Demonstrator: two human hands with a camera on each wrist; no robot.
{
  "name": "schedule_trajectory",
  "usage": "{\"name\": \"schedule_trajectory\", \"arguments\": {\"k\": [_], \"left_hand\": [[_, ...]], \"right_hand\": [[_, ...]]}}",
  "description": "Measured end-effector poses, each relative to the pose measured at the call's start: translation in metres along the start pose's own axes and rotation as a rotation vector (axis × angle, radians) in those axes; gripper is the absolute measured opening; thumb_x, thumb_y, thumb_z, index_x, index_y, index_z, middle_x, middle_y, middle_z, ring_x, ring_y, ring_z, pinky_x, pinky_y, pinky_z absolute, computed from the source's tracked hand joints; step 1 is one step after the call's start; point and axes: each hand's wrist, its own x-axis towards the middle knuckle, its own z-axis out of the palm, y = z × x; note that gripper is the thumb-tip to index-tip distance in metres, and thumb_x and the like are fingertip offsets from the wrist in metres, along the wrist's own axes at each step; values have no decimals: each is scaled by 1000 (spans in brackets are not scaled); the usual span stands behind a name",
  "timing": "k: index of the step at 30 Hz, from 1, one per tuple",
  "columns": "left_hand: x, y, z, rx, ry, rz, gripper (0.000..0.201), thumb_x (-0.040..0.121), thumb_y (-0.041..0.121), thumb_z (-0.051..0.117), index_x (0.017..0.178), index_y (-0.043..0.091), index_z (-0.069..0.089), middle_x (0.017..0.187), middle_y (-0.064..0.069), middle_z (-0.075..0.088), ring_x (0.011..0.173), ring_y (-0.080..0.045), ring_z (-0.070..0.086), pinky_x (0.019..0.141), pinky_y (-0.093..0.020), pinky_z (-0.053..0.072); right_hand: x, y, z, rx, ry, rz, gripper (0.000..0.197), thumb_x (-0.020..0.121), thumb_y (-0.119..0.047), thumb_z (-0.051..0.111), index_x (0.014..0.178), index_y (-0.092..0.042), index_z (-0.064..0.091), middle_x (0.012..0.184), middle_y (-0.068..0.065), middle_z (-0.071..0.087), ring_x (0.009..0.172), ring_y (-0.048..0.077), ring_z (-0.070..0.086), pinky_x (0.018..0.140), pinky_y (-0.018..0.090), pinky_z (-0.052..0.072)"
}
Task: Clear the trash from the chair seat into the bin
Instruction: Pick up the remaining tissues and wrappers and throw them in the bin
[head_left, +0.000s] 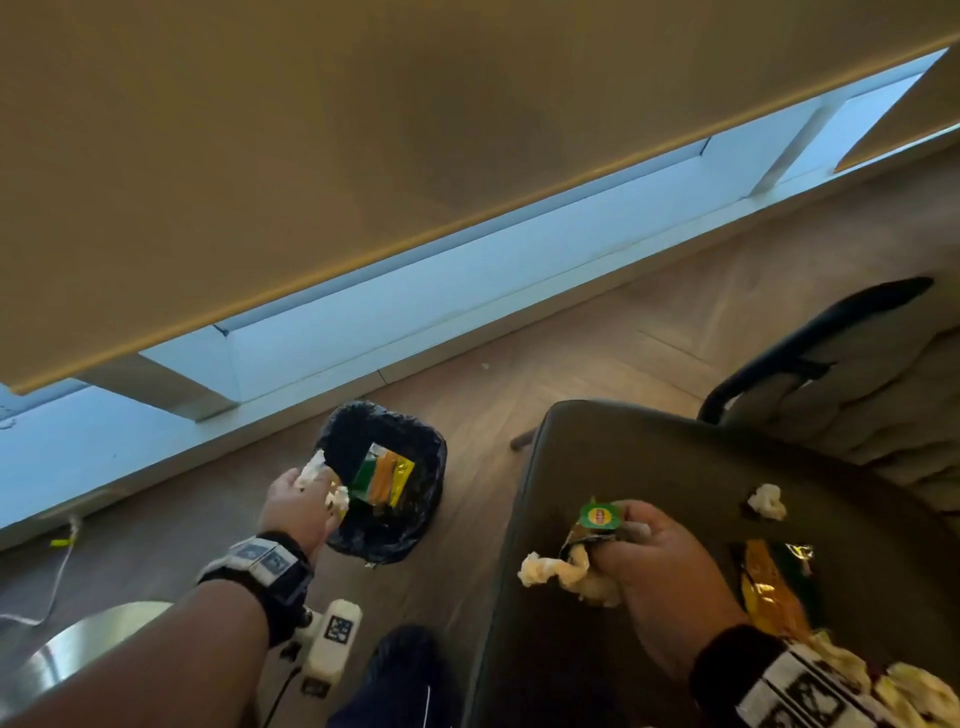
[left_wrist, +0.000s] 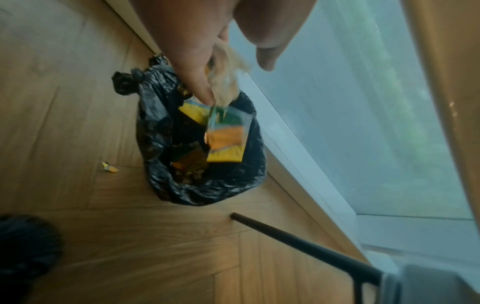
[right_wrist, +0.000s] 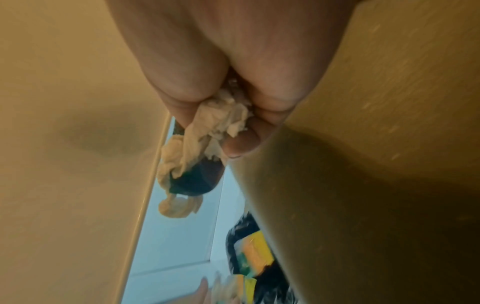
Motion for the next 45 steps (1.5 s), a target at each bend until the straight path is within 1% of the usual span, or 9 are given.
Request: {"name": "schedule_trajectory", "arguments": {"k": [4,9,16,22,26,30,37,41,45], "left_hand": [[-16,-3,2,-94,-138,-35,62,101,17,50,154,36,22,158,-3,32,137,-30,42,109,-54,38],[2,-4,-22,-80,-321,49,70,100,-4,41,156,30,15,166,-8,14,147,-22,26,116,-42,28],[-12,-46,-32,227,-95,120,63,97,16,58,149,35,29,146,-8,51,128,-27,52,109,-46,41],[-44,-83,-16,333,-151,-37,80,93,27,66,156,23,18,160,-12,32,142,-31,36,113,-45,32],[-41,-96,-15,284,-168,-74,84,90,29,70,156,25,18,161,-9,30,144,-27,34,117,-43,30],[-41,-93,-21,275,-182,-25,78,92,28,67,155,25,22,158,-9,37,141,-27,39,110,-37,33],[-58,-45,-6,388,-181,215,39,93,29,64,130,20,55,110,4,62,101,-12,61,82,-29,51],[-91,-3,22,423,-268,436,35,93,30,62,127,27,54,113,9,59,102,-5,57,89,-32,52],[-159,34,89,529,-442,634,39,92,33,62,130,32,50,122,13,50,107,-4,52,90,-28,46]], "right_hand": [[10,-12,36,-61,-91,-44,14,86,1,66,94,-9,73,94,25,73,90,42,72,83,56,59],[35,-18,92,-112,-200,-48,14,86,0,66,99,-5,70,84,15,71,65,17,67,60,28,57],[83,-6,145,-257,-78,10,22,78,-8,67,97,-20,70,93,9,75,87,24,73,81,45,63],[119,8,184,-302,29,9,10,81,-10,71,90,-9,67,79,5,68,78,25,66,77,41,60],[138,11,202,-332,-67,31,69,77,-56,73,132,-18,60,122,3,71,106,23,68,93,40,57],[152,14,215,-334,-150,37,96,68,-68,65,152,-31,36,153,-2,47,135,25,50,107,49,49],[97,5,166,-134,-171,96,38,93,-29,65,131,-22,62,117,15,70,92,21,65,89,41,61],[54,-35,88,-102,-107,-44,17,95,-24,63,110,-27,70,107,5,70,98,21,66,91,42,58],[-3,-57,-41,-266,242,-211,17,97,-26,60,111,-30,69,99,-5,69,92,10,64,77,26,53]]}}
